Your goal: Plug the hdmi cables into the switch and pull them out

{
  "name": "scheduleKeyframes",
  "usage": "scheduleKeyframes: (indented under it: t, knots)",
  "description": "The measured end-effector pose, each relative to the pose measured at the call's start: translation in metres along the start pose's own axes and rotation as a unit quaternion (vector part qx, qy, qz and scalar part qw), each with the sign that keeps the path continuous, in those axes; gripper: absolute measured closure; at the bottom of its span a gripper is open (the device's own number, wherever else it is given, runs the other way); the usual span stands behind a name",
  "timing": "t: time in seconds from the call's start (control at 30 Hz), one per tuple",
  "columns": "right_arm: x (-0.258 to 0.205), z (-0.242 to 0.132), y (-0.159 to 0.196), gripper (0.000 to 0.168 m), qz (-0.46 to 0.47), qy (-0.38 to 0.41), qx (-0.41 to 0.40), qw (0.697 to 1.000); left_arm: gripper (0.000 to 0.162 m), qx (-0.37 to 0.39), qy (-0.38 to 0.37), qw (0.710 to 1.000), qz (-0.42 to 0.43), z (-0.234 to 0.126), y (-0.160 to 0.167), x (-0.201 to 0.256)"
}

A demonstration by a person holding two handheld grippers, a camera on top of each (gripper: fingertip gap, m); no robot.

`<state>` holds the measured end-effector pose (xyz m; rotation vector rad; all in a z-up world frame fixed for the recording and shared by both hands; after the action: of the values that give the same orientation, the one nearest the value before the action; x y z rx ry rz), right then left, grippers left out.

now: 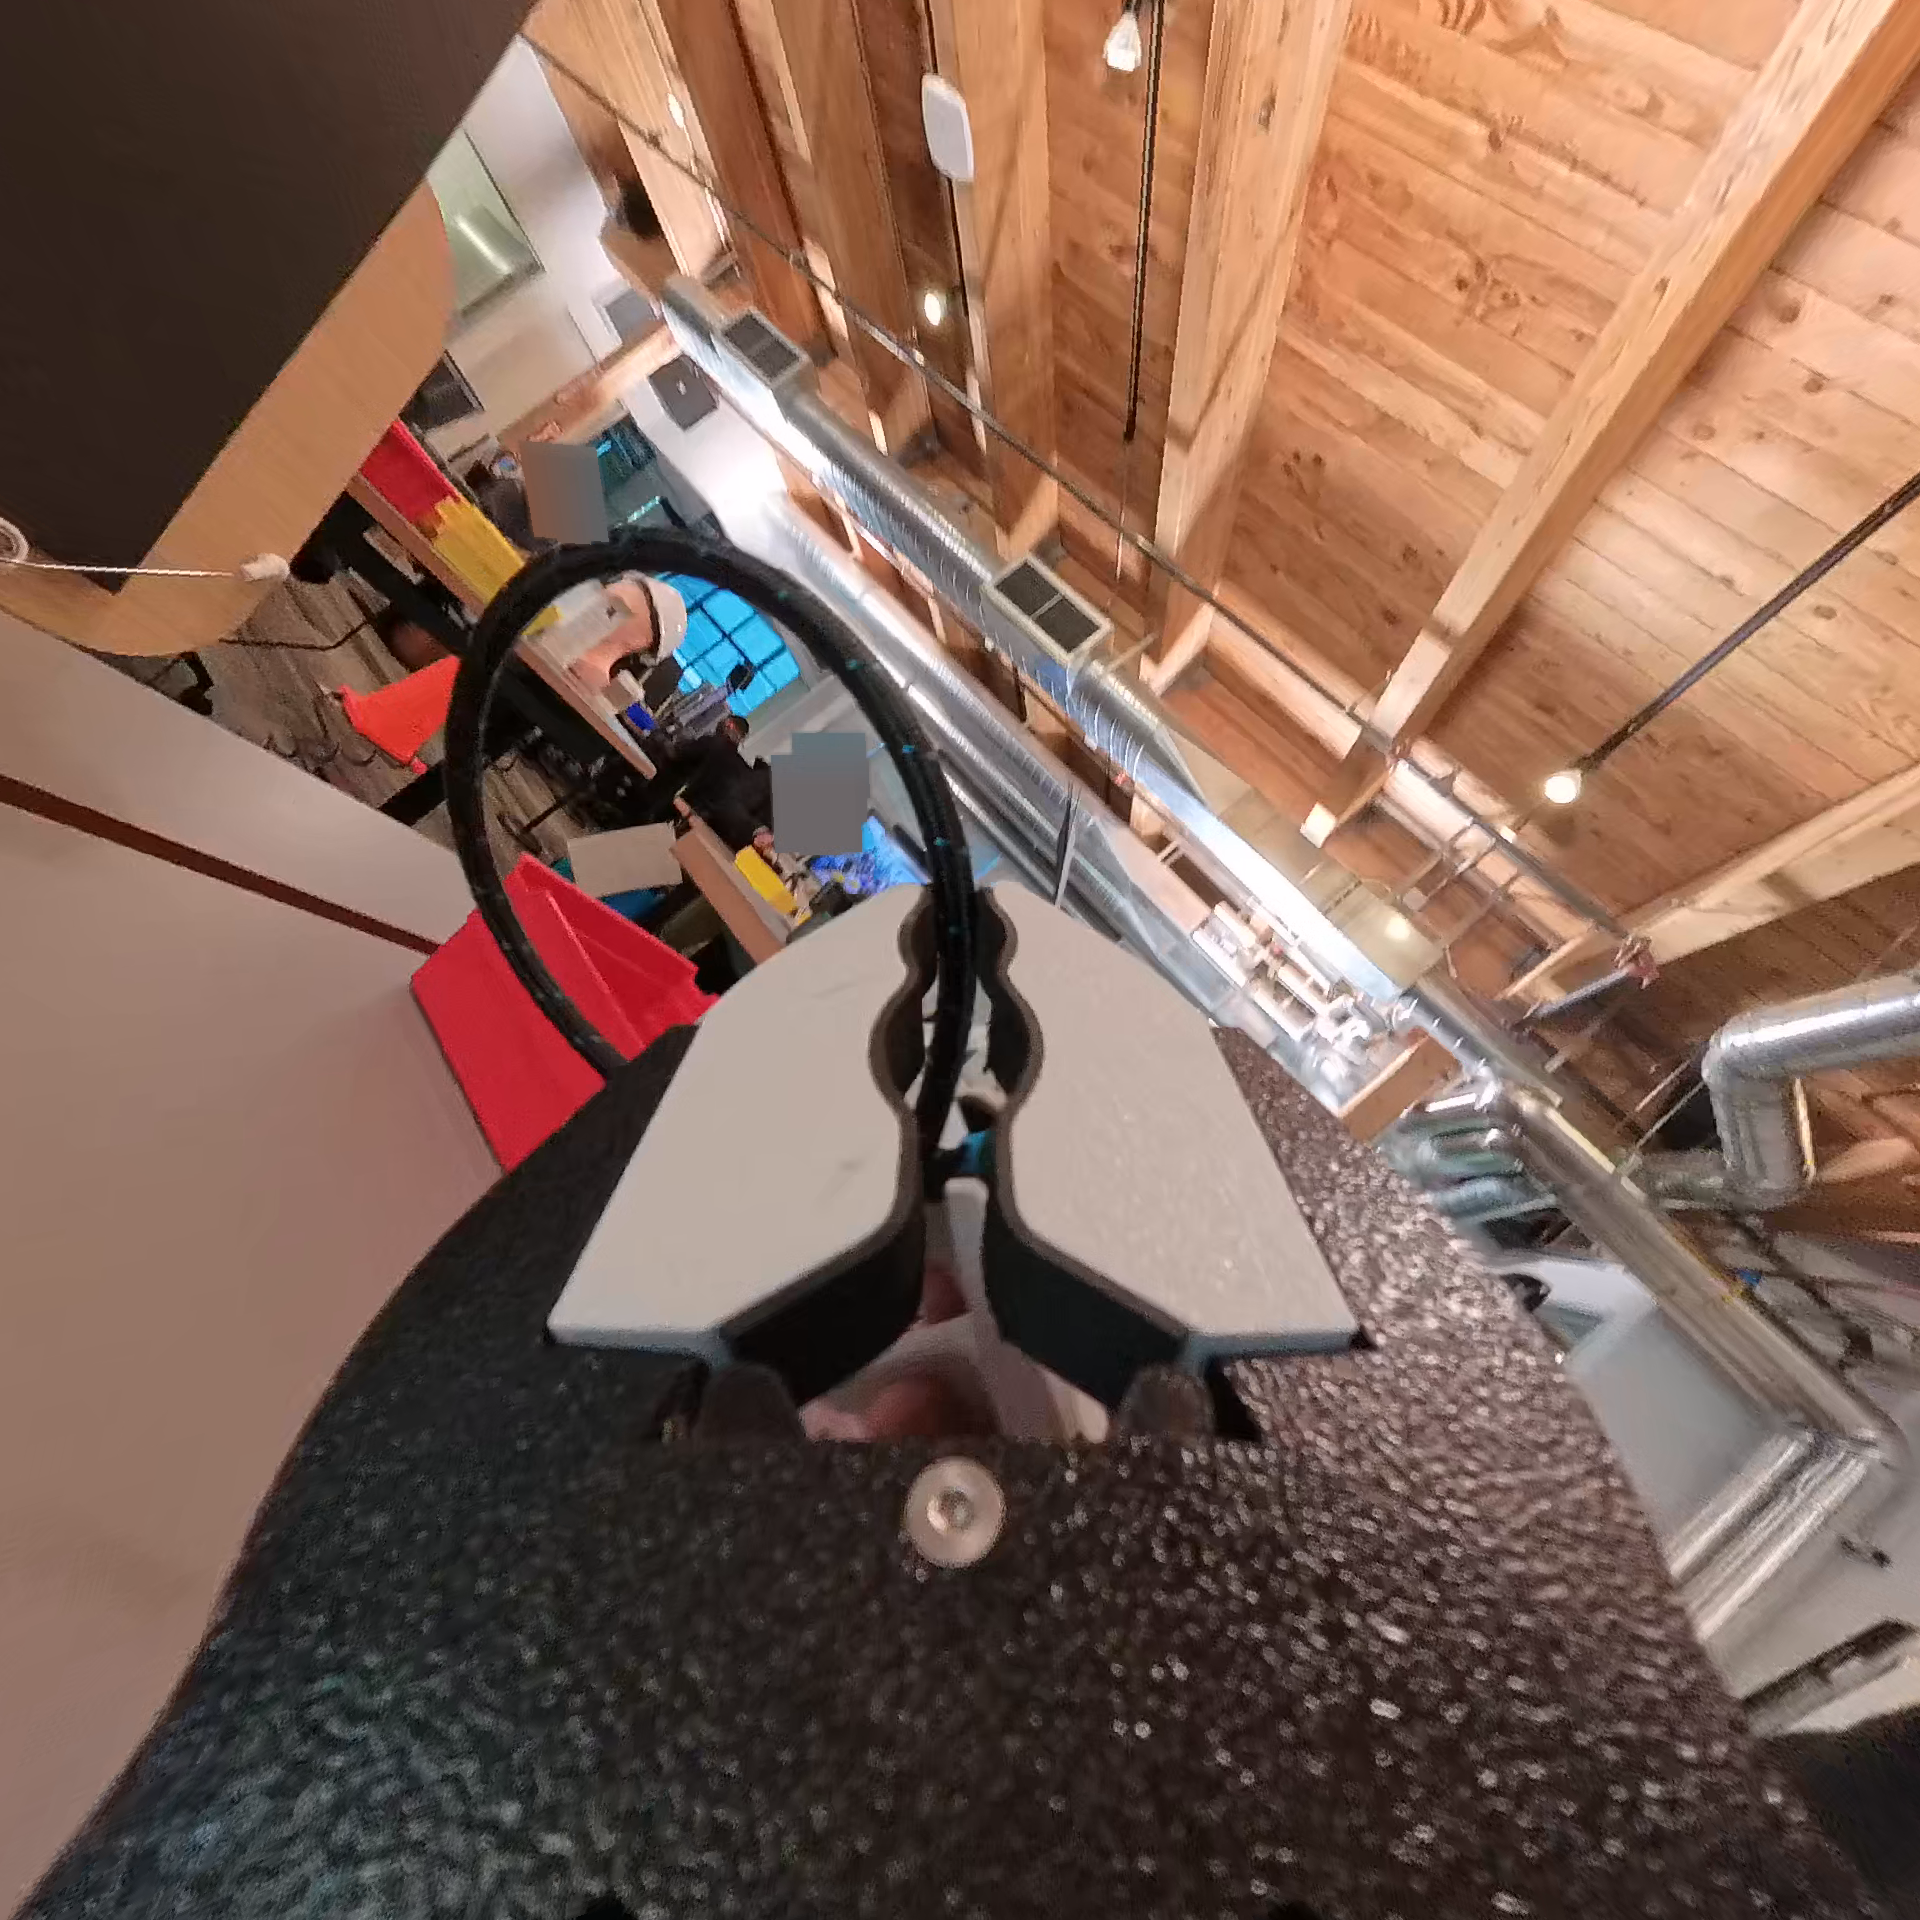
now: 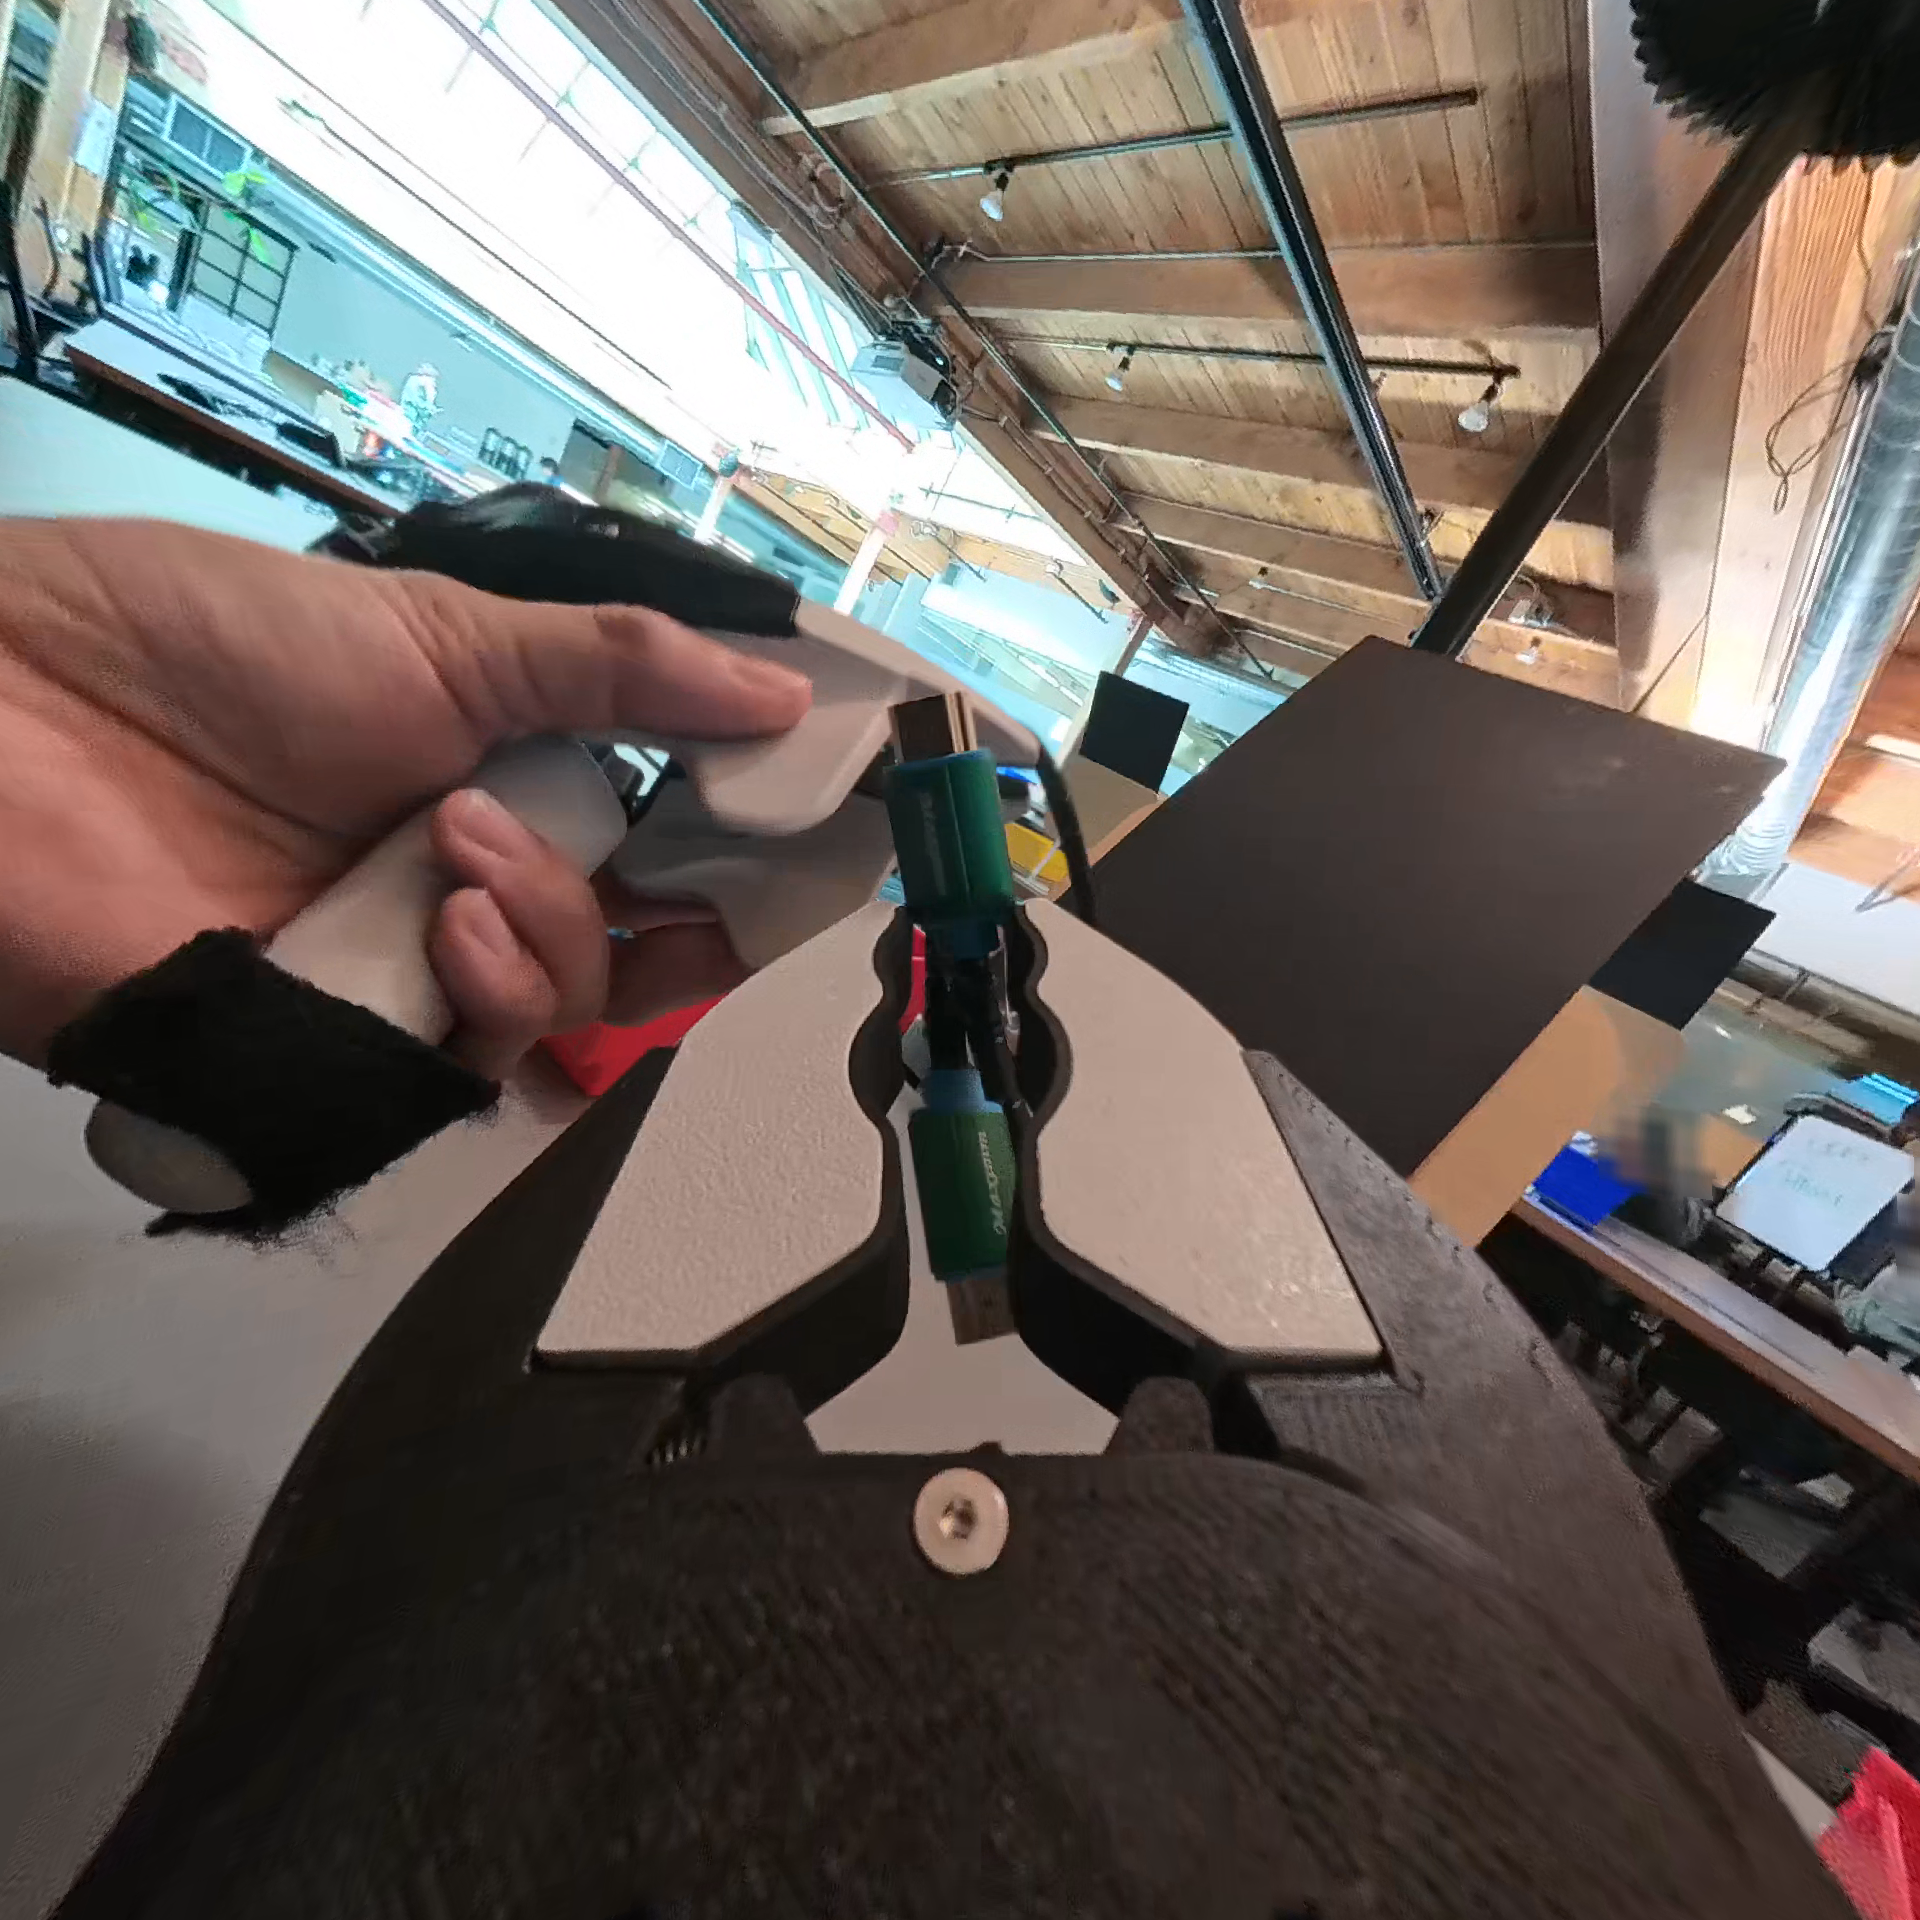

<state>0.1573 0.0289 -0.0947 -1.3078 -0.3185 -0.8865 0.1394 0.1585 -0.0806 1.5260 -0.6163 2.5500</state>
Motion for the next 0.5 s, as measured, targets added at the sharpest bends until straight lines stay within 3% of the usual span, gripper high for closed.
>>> scheduleKeyframes:
  t: [0.17,0.27,0.4,0.5]
  knots:
    - [0.009,-0.007,0.004,0.151,-0.072,0.032,-0.062,0.995,0.149,-0.053,-0.033,0.990,0.126,-0.006,-0.004,0.000]
    - [0.015,-0.014,0.013,0.151,-0.183,0.069,-0.139,0.971,0.111,-0.097,-0.096,0.975,0.174,-0.008,0.000,0.005]
    - [0.010,-0.014,0.014,0.152,-0.304,0.101,-0.183,0.930,0.100,-0.211,-0.145,0.948,0.191,0.003,0.019,0.007]
    - [-0.003,-0.009,0.013,0.154,-0.332,0.074,-0.174,0.924,0.106,-0.233,-0.151,0.947,0.163,0.012,0.025,0.000]
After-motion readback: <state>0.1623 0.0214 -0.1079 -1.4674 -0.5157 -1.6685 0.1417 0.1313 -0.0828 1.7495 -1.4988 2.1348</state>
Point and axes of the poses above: each gripper's, where its closed fingertips meet, z out along the fingers, y out of its underside, x = y × z across the jaws, the point moved 8 cm from there along -z, back along the fingers, and after that the axes turned 14 degrees about -z, right-handed, at the moved point
